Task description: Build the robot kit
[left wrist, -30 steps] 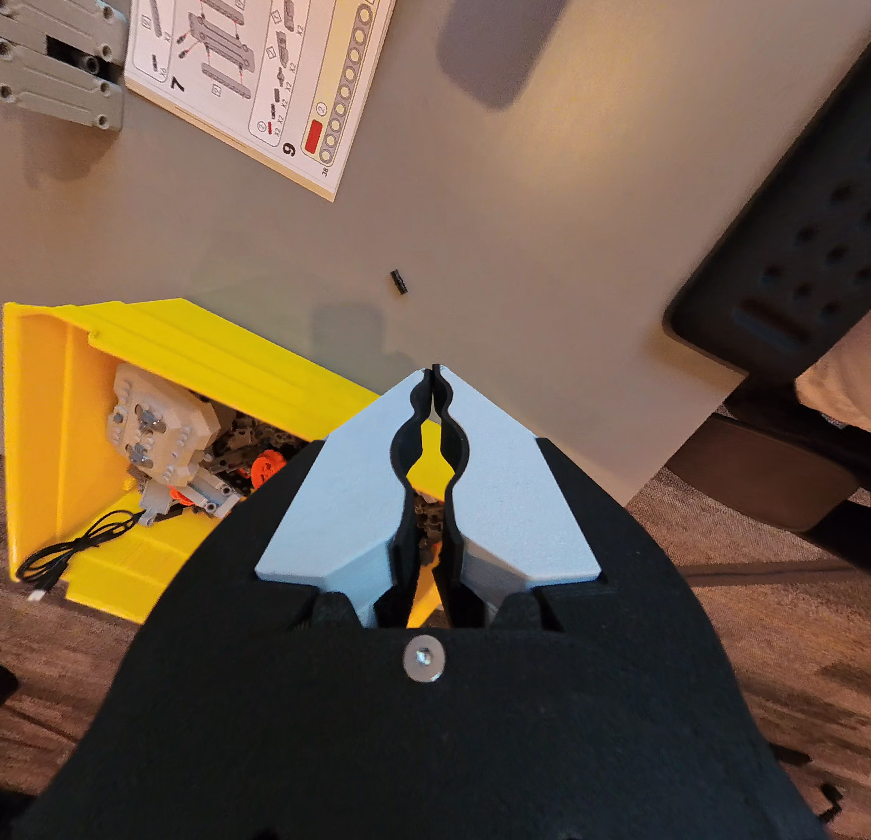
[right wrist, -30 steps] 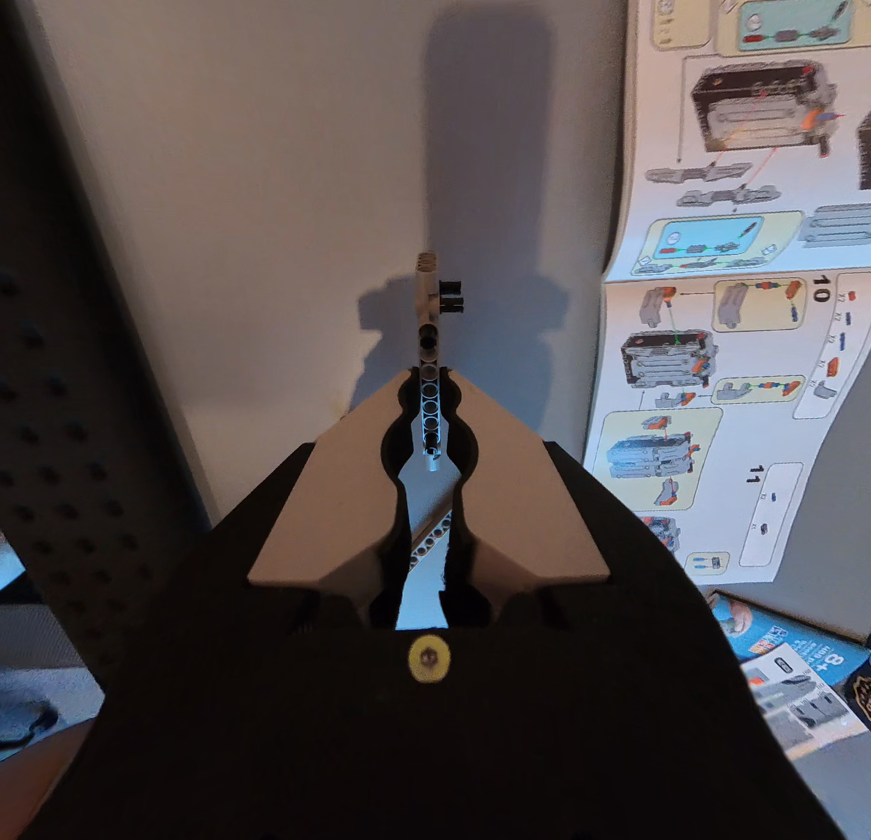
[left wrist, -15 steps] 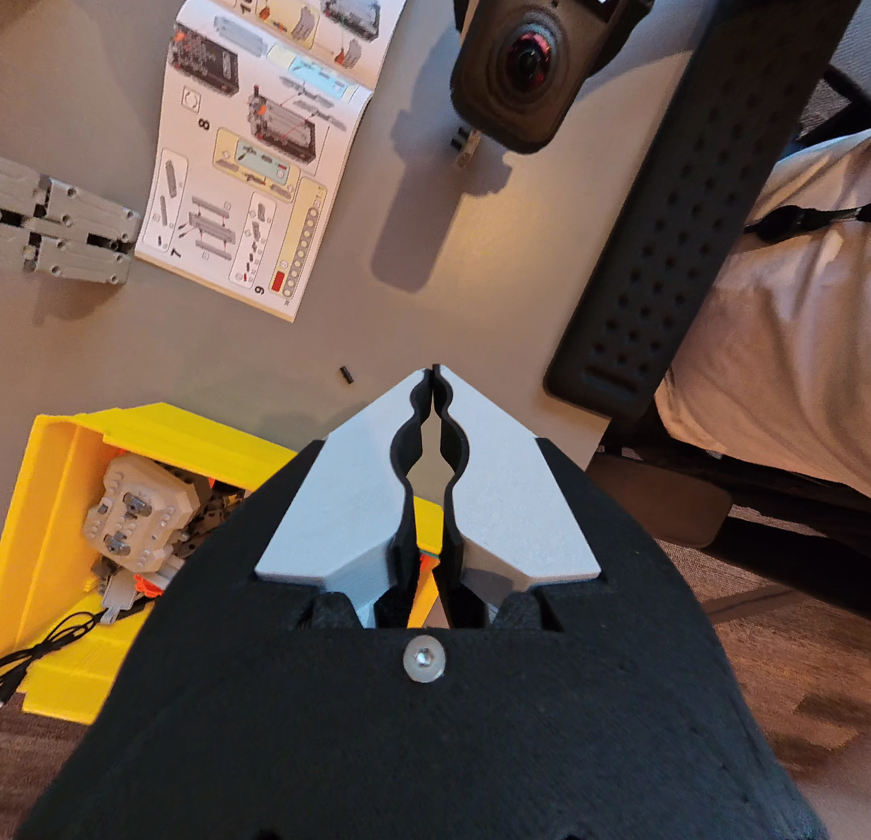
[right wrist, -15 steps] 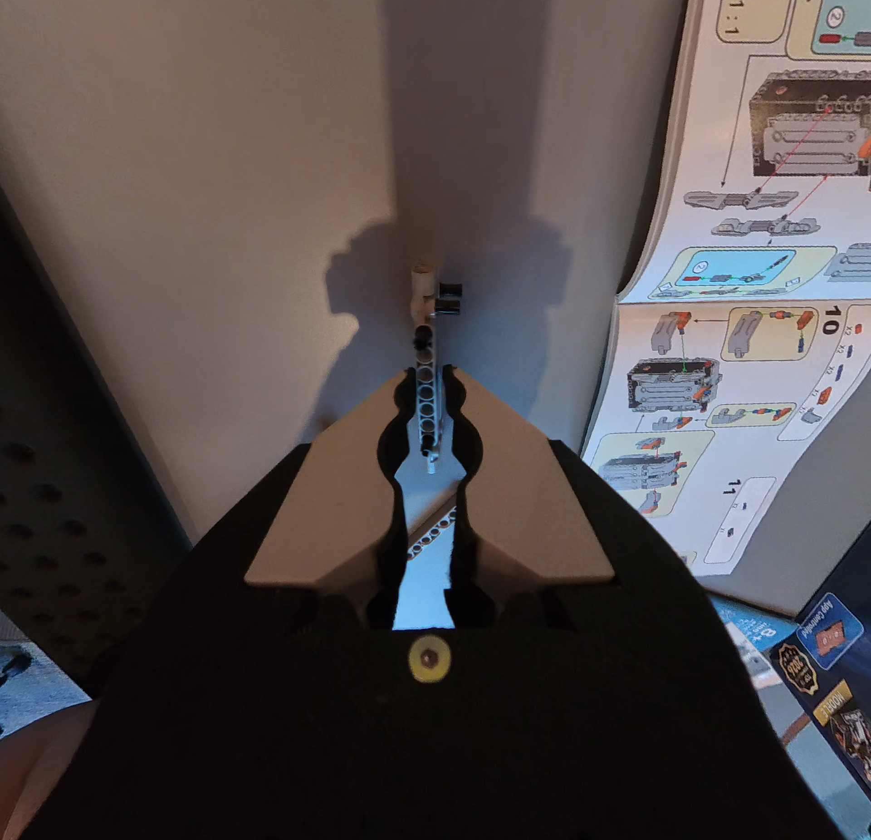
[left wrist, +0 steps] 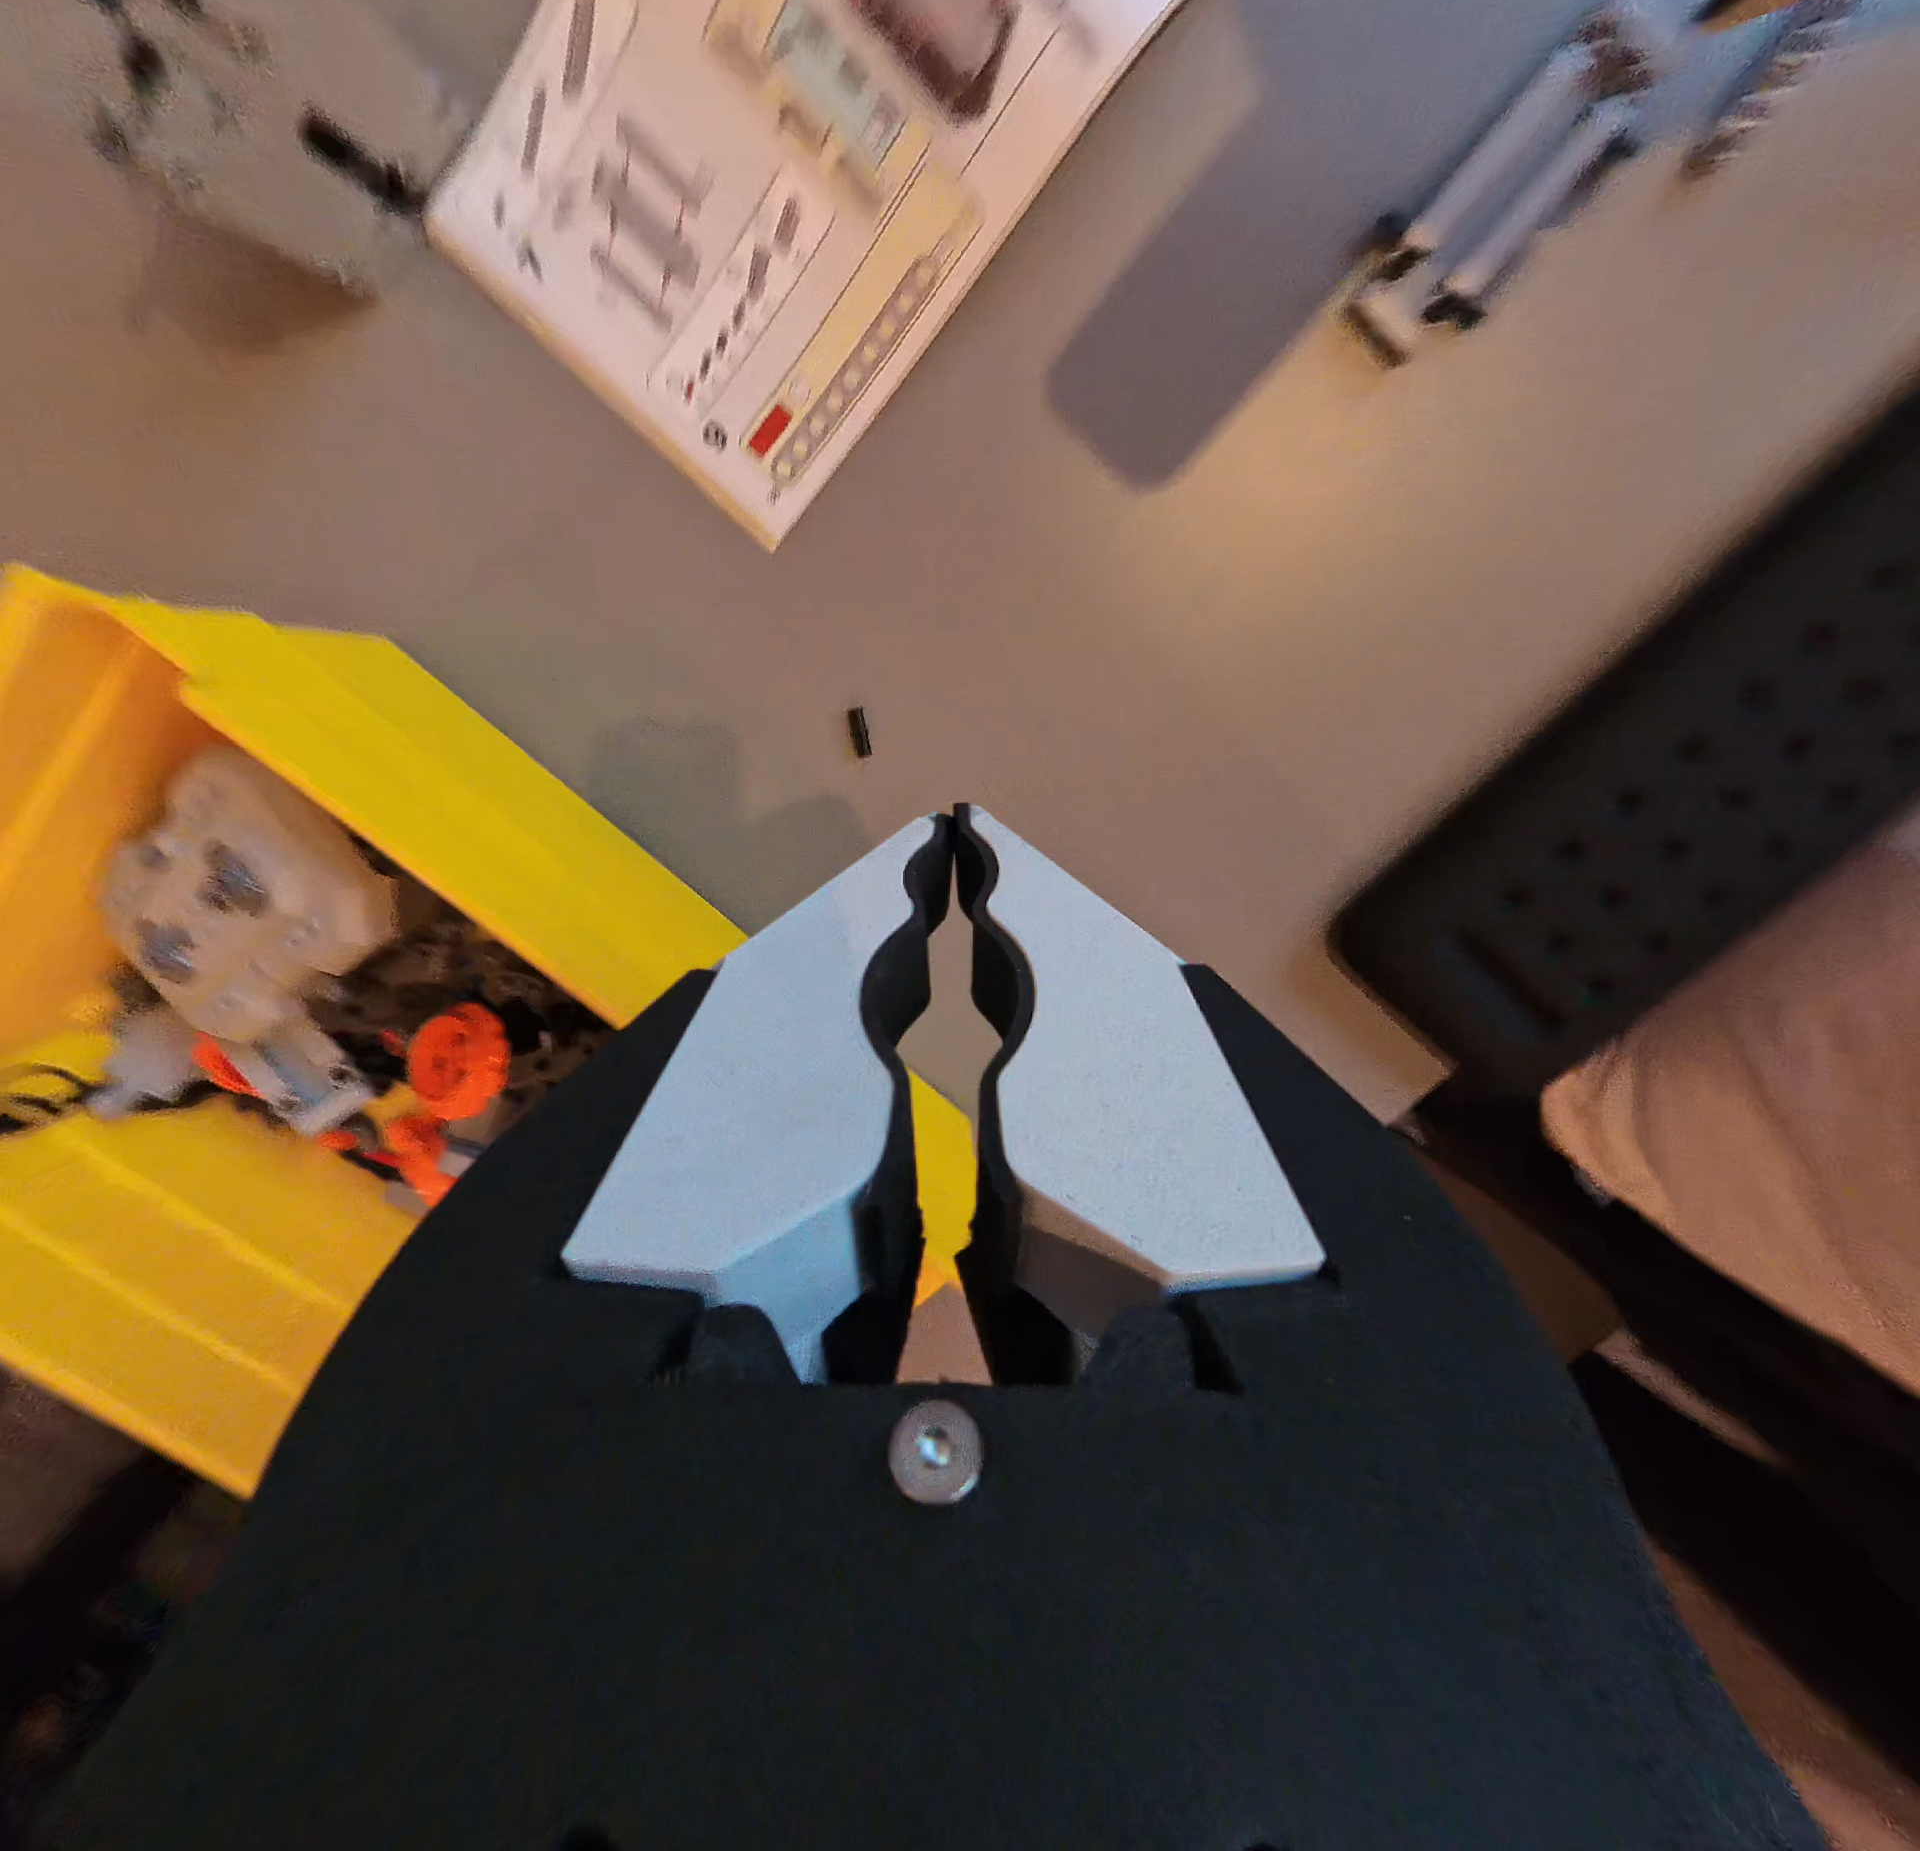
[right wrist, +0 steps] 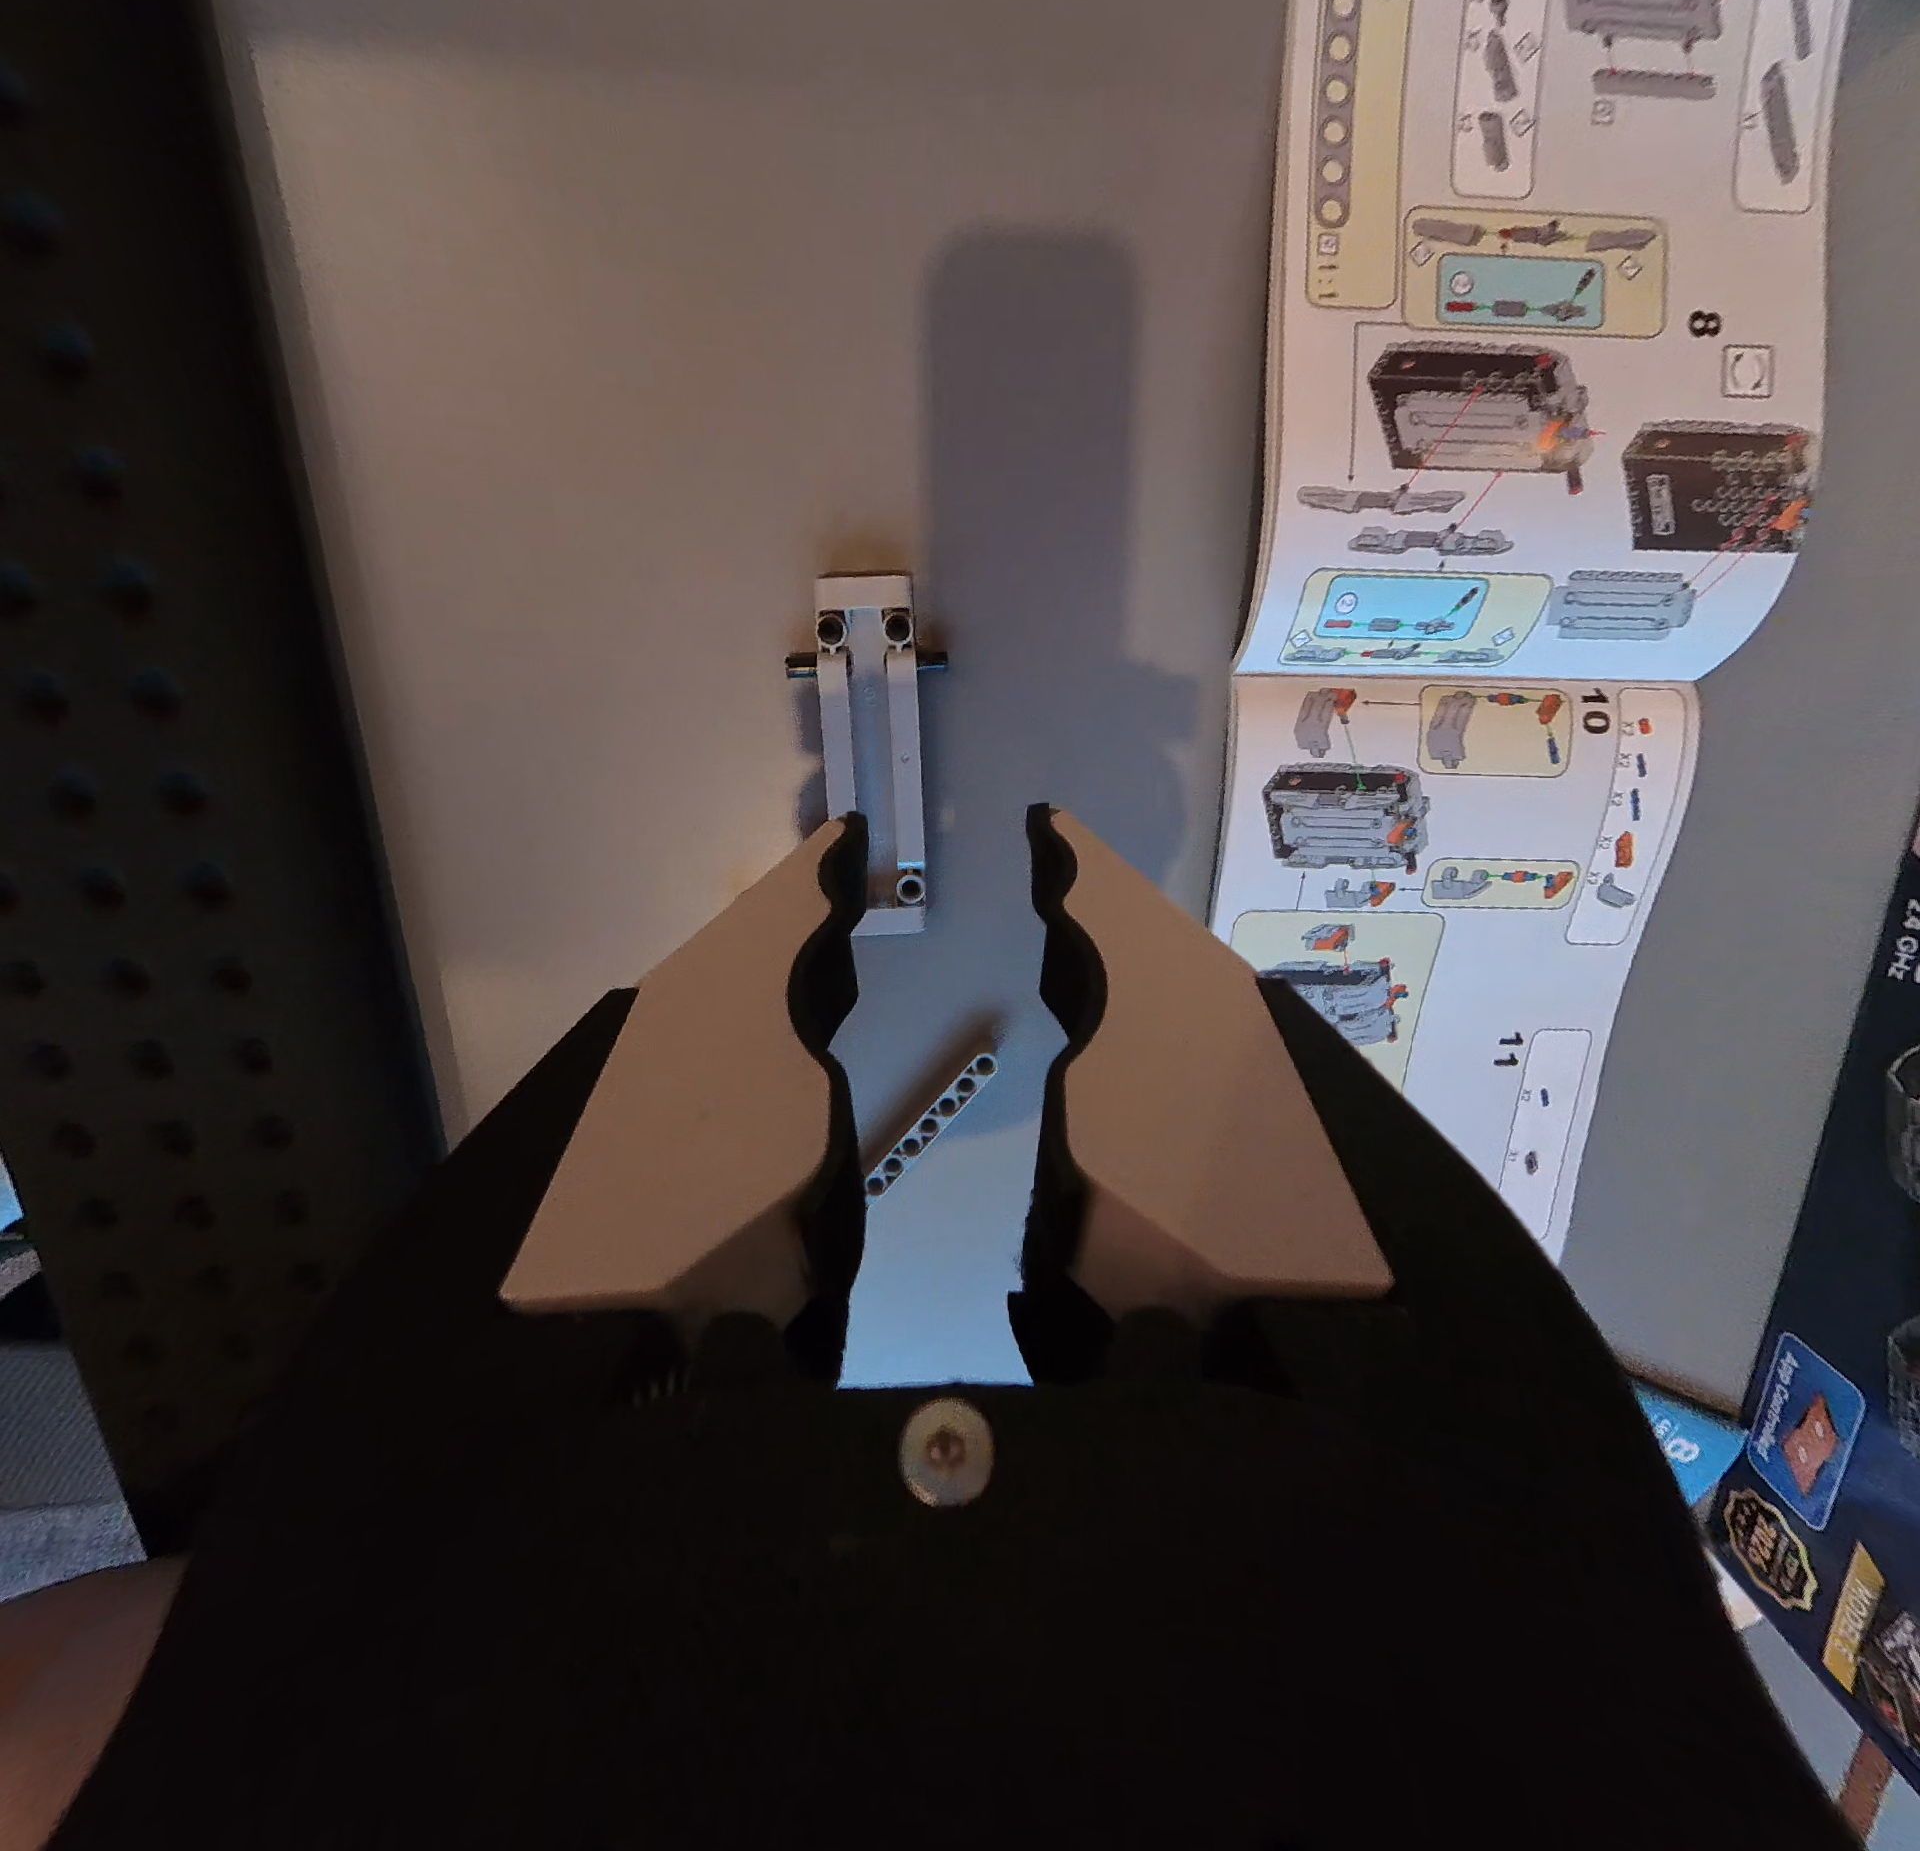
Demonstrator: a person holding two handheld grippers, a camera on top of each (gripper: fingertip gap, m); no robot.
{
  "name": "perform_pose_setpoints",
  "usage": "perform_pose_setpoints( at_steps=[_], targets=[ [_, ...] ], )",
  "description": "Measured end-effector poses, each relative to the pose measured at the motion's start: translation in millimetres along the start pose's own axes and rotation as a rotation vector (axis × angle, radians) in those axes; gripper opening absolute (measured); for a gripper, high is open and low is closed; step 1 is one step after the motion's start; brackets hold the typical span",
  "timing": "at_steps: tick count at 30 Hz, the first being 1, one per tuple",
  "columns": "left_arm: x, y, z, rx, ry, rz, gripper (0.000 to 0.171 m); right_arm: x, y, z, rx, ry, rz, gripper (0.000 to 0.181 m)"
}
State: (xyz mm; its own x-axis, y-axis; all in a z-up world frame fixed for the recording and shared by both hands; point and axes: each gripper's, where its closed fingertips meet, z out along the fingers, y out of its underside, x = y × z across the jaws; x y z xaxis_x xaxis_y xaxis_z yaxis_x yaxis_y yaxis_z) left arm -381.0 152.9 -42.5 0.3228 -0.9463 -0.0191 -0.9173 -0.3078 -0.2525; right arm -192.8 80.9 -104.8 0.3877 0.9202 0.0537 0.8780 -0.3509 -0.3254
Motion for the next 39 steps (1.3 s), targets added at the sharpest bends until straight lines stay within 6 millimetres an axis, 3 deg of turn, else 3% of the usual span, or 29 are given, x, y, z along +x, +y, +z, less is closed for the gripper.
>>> perform_pose_setpoints(
  at_steps=[2, 4, 6, 9, 22, 30, 34, 36, 39],
  targets=[
    [0.4, 6.9, 30.4, -0.048, 0.020, -0.106, 0.004, 0.5, -4.4, -3.2, 0.028, -0.001, 0.001, 0.031],
    [-4.7, 9.0, 55.0, -0.079, 0.037, -0.178, 0.019, 0.2, -3.9, -6.5, 0.035, 0.005, -0.003, 0.030],
    [-20.3, 13.6, 71.7, -0.116, -0.020, -0.171, 0.021, 0.4, -0.3, -10.0, 0.030, 0.018, -0.011, 0.030],
    [-26.6, 22.9, 89.5, -0.187, -0.033, -0.140, 0.021, 2.3, 1.9, -16.8, 0.040, 0.035, -0.012, 0.030],
    [-35.9, 35.8, 115.8, -0.229, -0.021, -0.118, 0.013, 9.3, 5.1, -31.2, 0.076, 0.057, 0.001, 0.027],
    [-29.2, 37.1, 117.8, -0.250, 0.002, -0.078, 0.002, 10.4, 8.7, -30.0, 0.065, 0.054, 0.006, 0.026],
    [-25.5, 37.5, 110.2, -0.232, 0.006, -0.045, 0.002, 10.7, -0.1, -32.2, 0.125, 0.055, -0.020, 0.024],
    [-1.7, 24.0, 91.7, -0.142, 0.146, -0.074, 0.002, 2.8, -22.1, -38.5, 0.258, 0.038, -0.119, 0.025],
    [52.7, -6.6, 36.8, 0.055, 0.443, -0.063, 0.002, -29.7, -81.2, -65.3, 0.655, 0.049, -0.398, 0.025]
  ],
)
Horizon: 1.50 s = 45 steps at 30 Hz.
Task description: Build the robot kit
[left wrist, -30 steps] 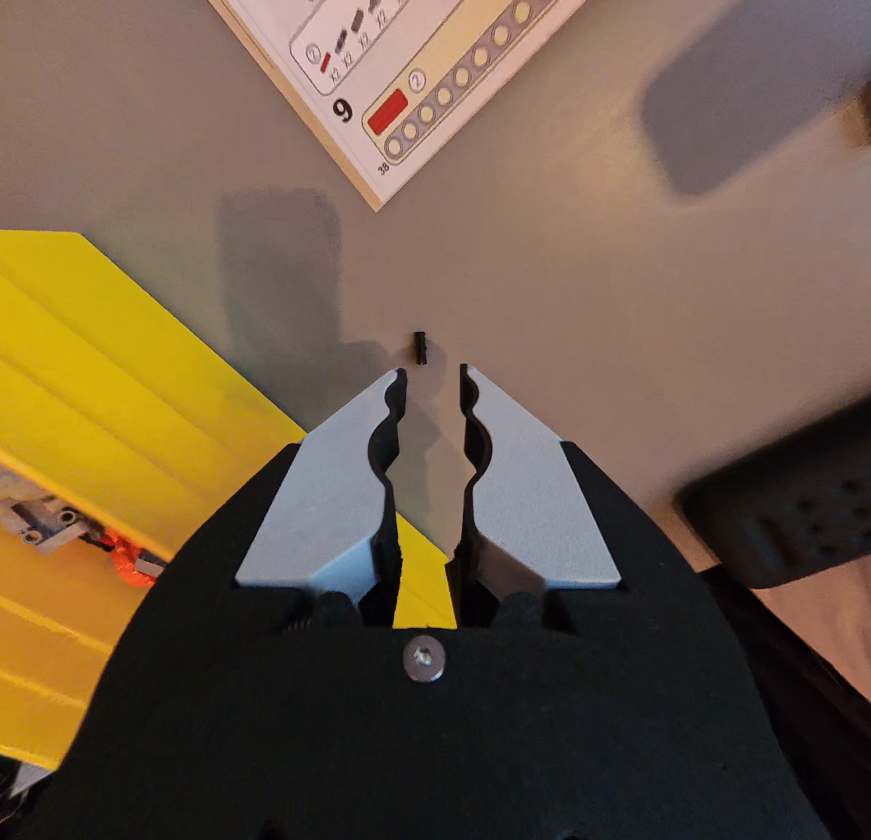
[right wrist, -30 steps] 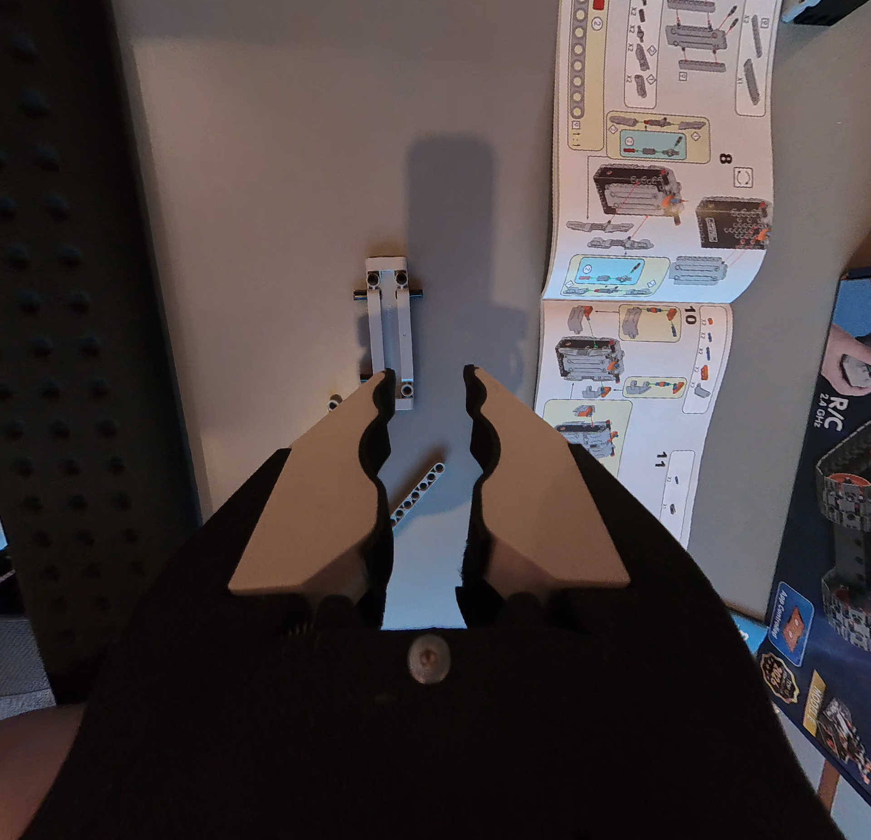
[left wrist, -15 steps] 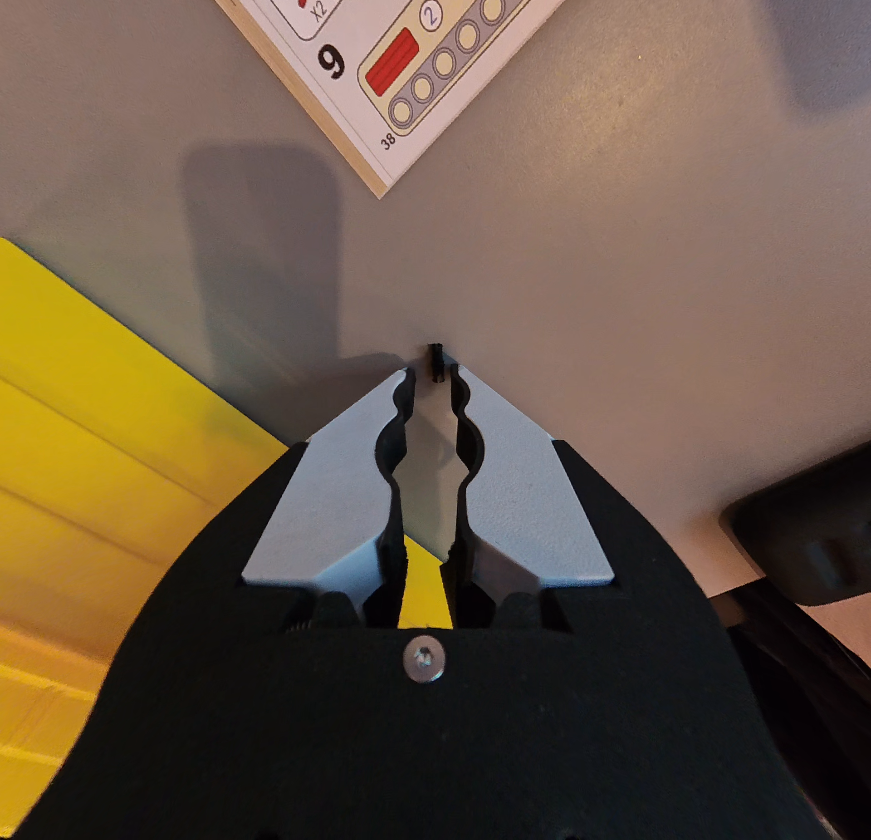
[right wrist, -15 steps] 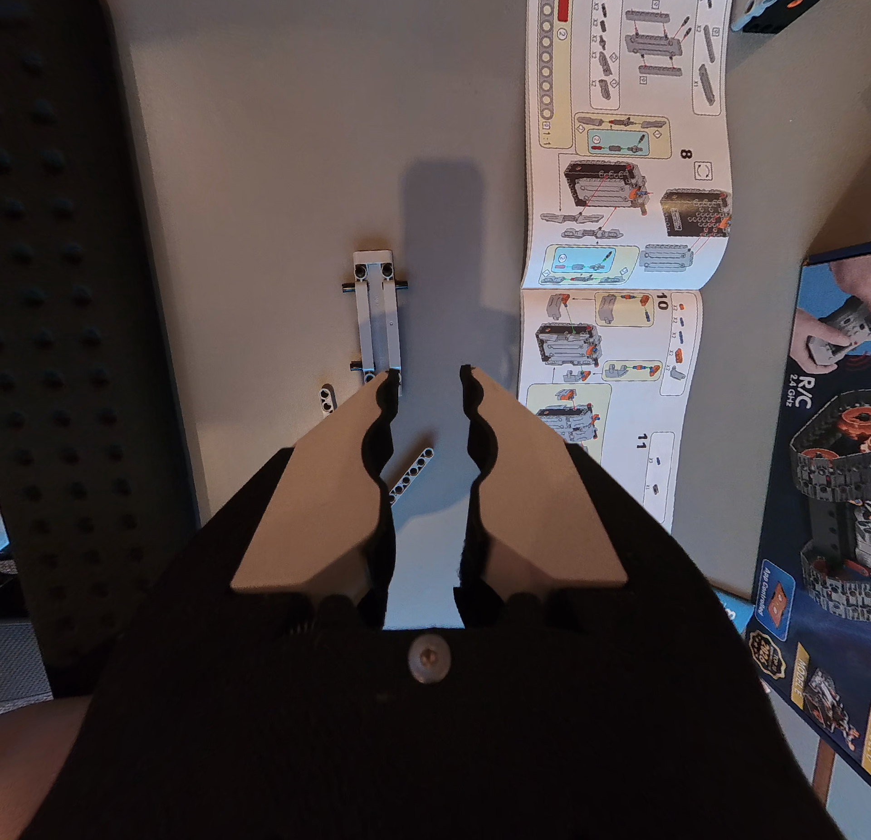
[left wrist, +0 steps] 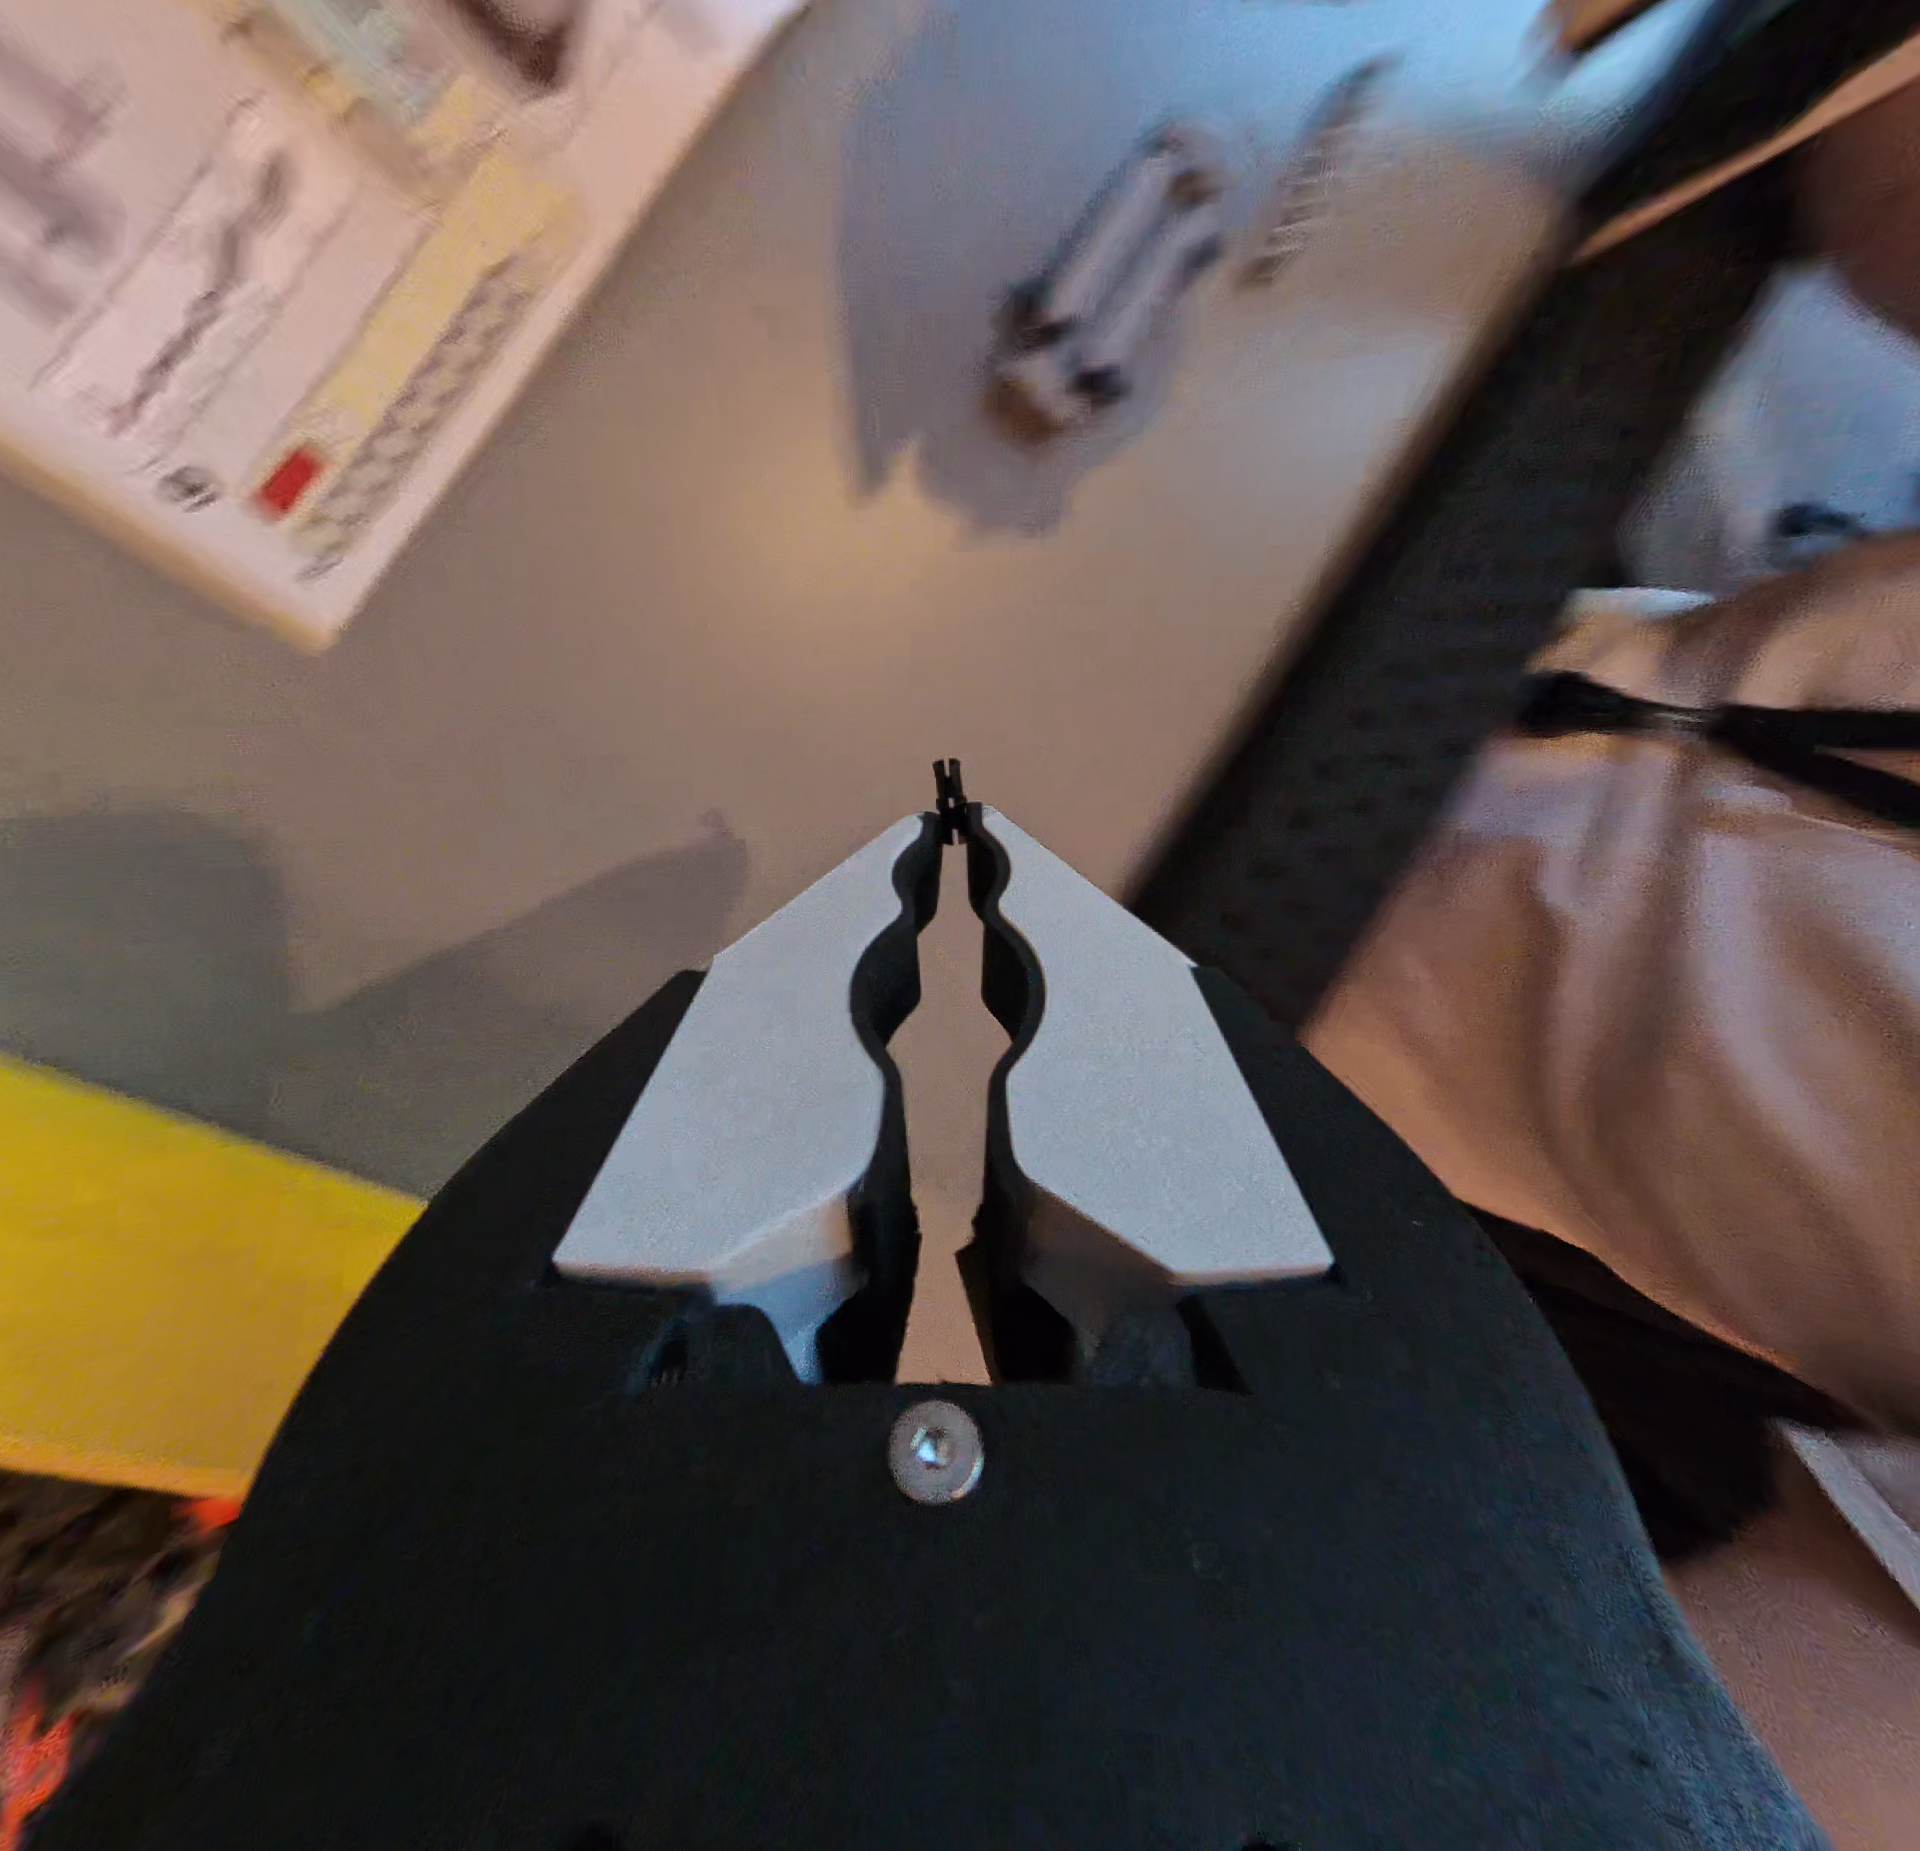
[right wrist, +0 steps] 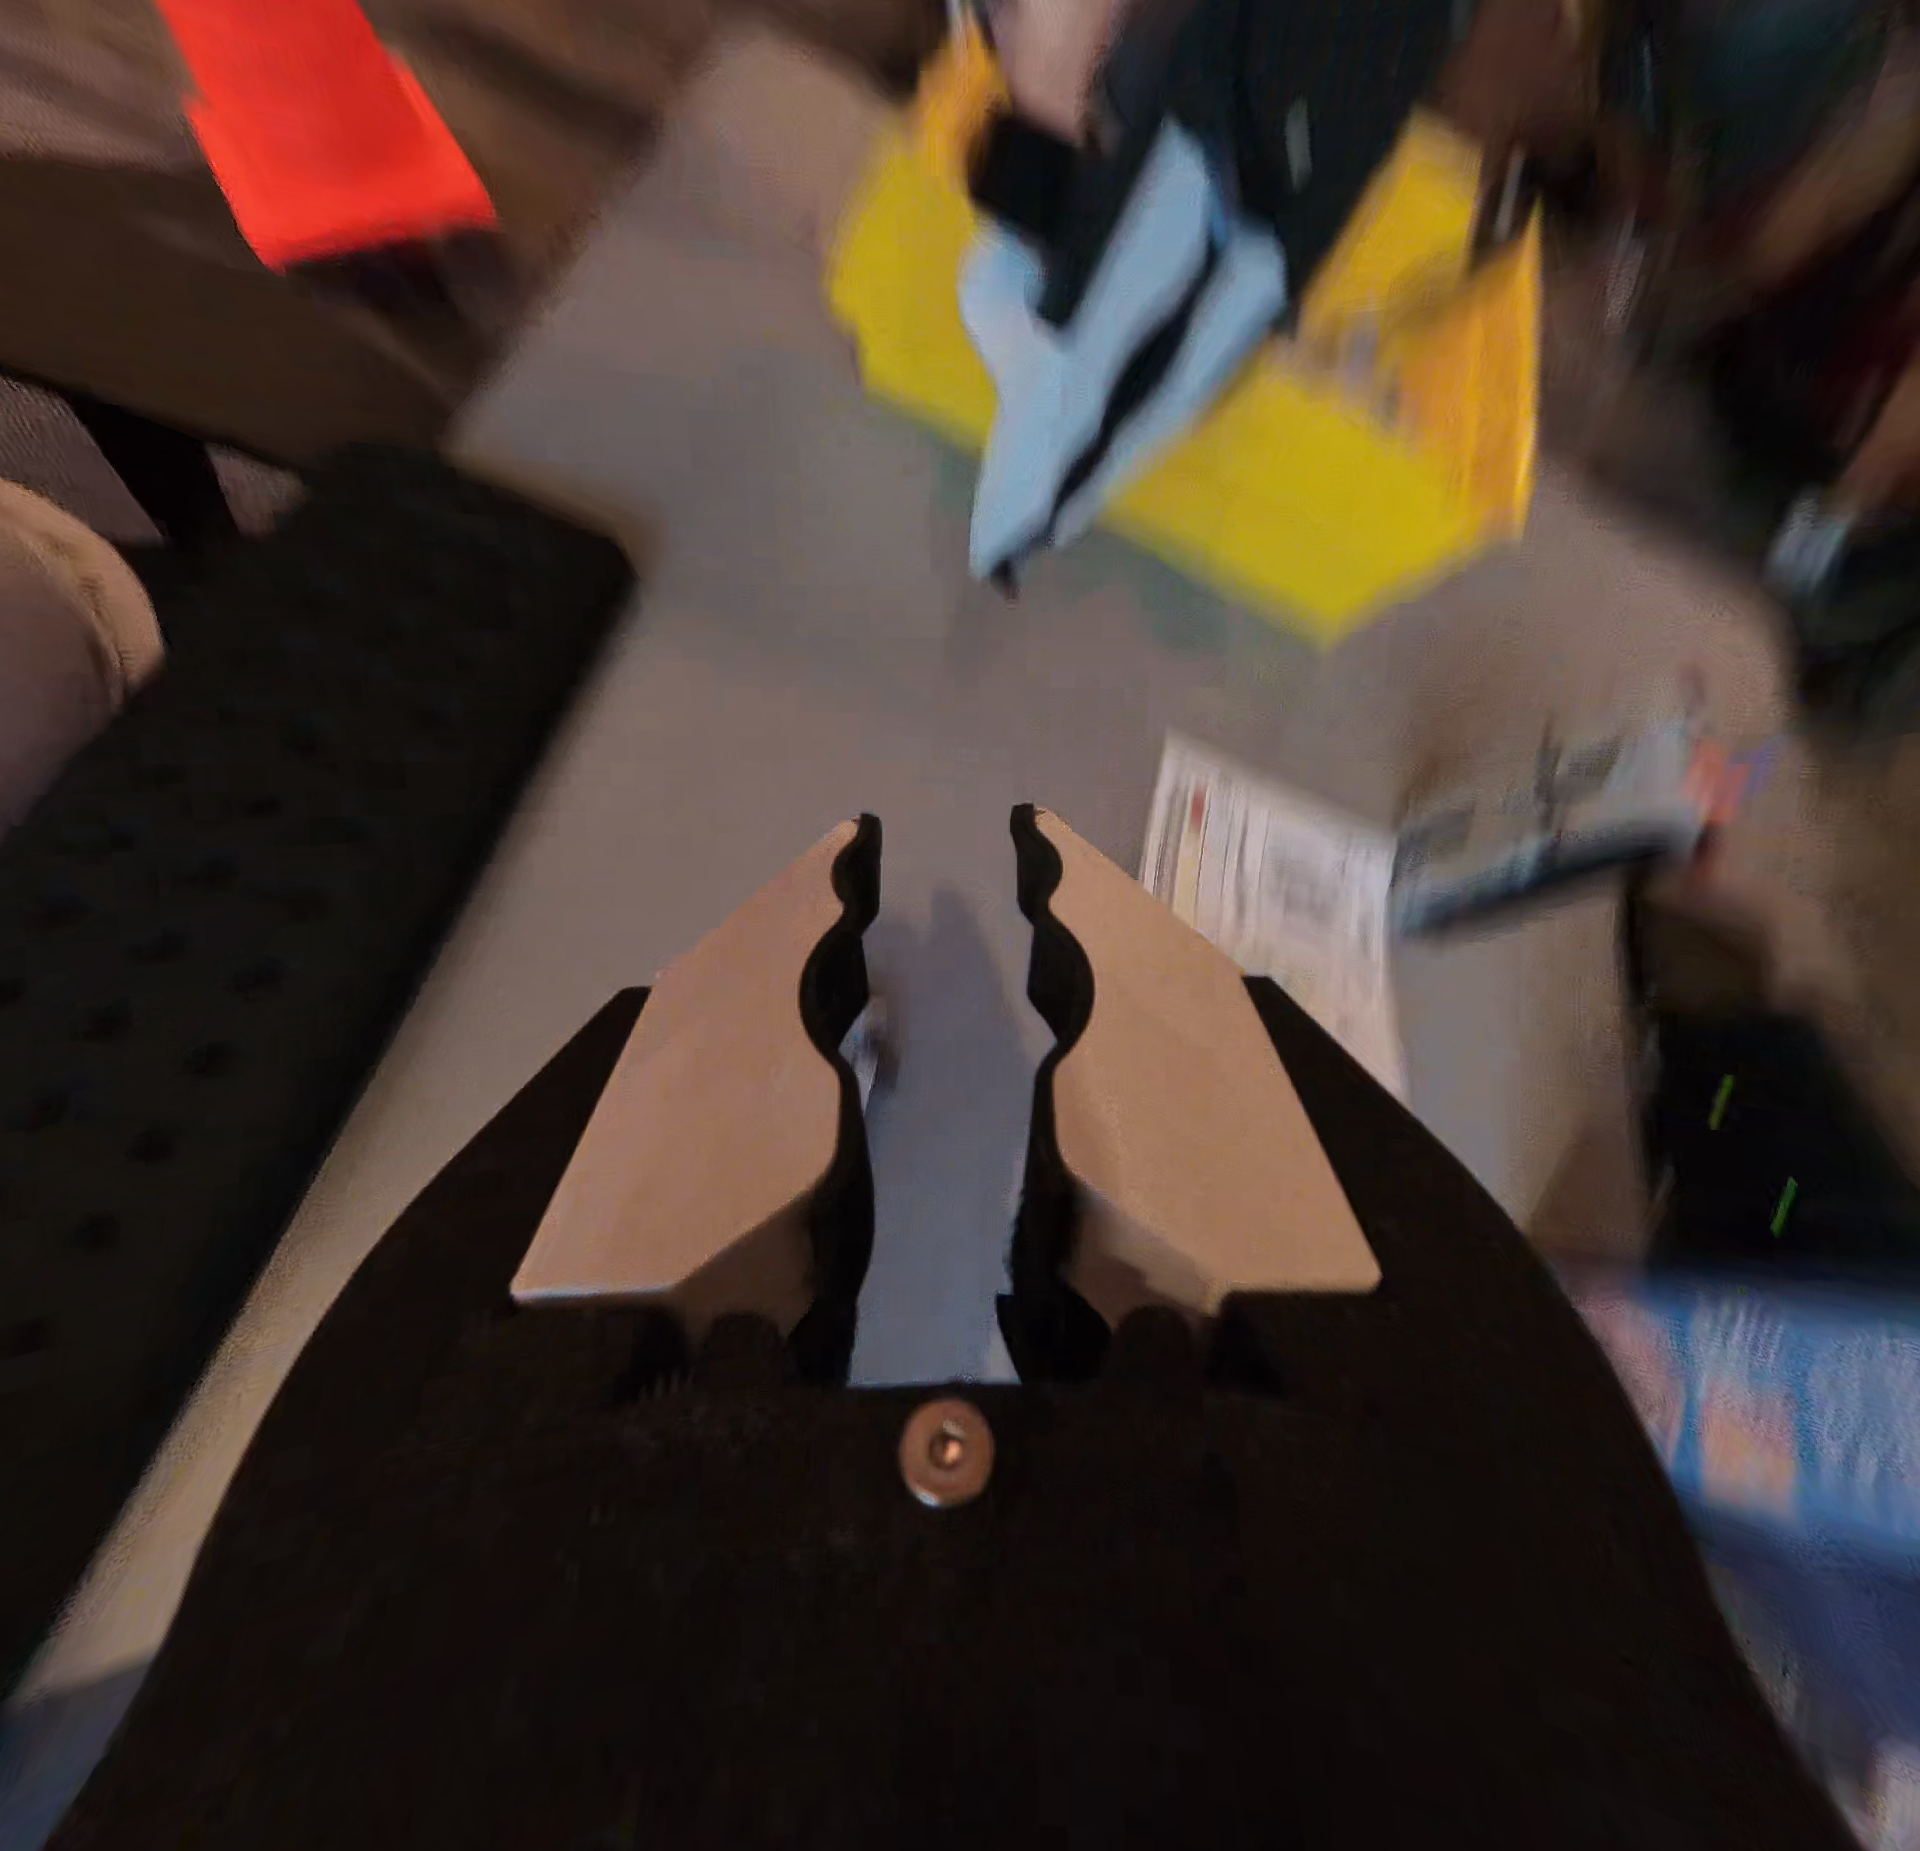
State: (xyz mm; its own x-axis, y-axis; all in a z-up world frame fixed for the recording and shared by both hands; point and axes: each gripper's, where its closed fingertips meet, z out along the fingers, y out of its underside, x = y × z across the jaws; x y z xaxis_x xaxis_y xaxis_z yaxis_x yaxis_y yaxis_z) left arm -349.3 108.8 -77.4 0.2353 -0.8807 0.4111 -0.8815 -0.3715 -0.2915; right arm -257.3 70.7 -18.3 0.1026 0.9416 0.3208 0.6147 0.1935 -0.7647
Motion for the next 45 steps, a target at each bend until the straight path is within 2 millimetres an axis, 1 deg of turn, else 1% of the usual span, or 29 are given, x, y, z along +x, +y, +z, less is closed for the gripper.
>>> perform_pose_setpoints(
  at_steps=[1, 2, 3, 5, 7, 8, 11, 15, 19, 20, 21, 28, 34, 39, 45],
  targets=[
    [23.7, -1.4, -9.3, 0.009, 0.084, 0.031, 0.002, -8.6, -24.0, 2.5, 0.122, 0.002, -0.101, 0.024],
    [45.5, 1.2, -17.3, -0.007, 0.156, 0.075, 0.002, -16.1, -42.8, 4.6, 0.207, 0.025, -0.194, 0.024],
    [61.1, 4.2, -23.2, -0.023, 0.185, 0.127, 0.002, -23.8, -55.5, 7.3, 0.247, 0.048, -0.274, 0.024],
    [85.9, 8.0, -30.4, -0.043, 0.219, 0.213, 0.002, -35.9, -68.4, 14.6, 0.244, 0.079, -0.372, 0.024],
    [105.7, 7.3, -34.6, -0.048, 0.265, 0.242, 0.002, -46.8, -80.6, 18.3, 0.271, 0.095, -0.425, 0.023],
    [114.5, 7.5, -35.9, -0.056, 0.292, 0.249, 0.002, -49.1, -85.0, 19.6, 0.279, 0.109, -0.440, 0.022],
    [126.5, 7.1, -34.7, -0.078, 0.305, 0.272, 0.002, -56.8, -89.3, 23.2, 0.279, 0.097, -0.455, 0.021],
    [137.0, 2.9, -34.7, -0.074, 0.331, 0.280, 0.002, -60.9, -91.9, 21.9, 0.285, 0.089, -0.463, 0.015],
    [142.7, 0.8, -33.8, -0.074, 0.347, 0.289, 0.002, -62.5, -91.8, 20.0, 0.276, 0.080, -0.468, 0.012],
    [143.8, -0.3, -34.0, -0.071, 0.349, 0.291, 0.002, -63.6, -91.7, 19.4, 0.276, 0.076, -0.472, 0.007],
    [145.7, -0.9, -34.5, -0.070, 0.356, 0.295, 0.002, -64.1, -92.3, 18.7, 0.280, 0.076, -0.475, 0.006],
    [152.6, -2.9, -36.3, -0.072, 0.376, 0.317, 0.002, -64.5, -94.8, 11.9, 0.295, 0.070, -0.474, 0.007],
    [157.0, -3.3, -38.1, -0.068, 0.397, 0.330, 0.002, -66.7, -94.8, 10.8, 0.300, 0.058, -0.477, 0.003],
    [157.0, -5.8, -39.8, -0.036, 0.407, 0.332, 0.002, -65.3, -95.0, 8.6, 0.310, 0.054, -0.465, 0.004],
    [157.2, -5.0, -39.7, -0.046, 0.409, 0.330, 0.002, -66.2, -97.4, 8.4, 0.321, 0.055, -0.462, 0.005]
  ],
)
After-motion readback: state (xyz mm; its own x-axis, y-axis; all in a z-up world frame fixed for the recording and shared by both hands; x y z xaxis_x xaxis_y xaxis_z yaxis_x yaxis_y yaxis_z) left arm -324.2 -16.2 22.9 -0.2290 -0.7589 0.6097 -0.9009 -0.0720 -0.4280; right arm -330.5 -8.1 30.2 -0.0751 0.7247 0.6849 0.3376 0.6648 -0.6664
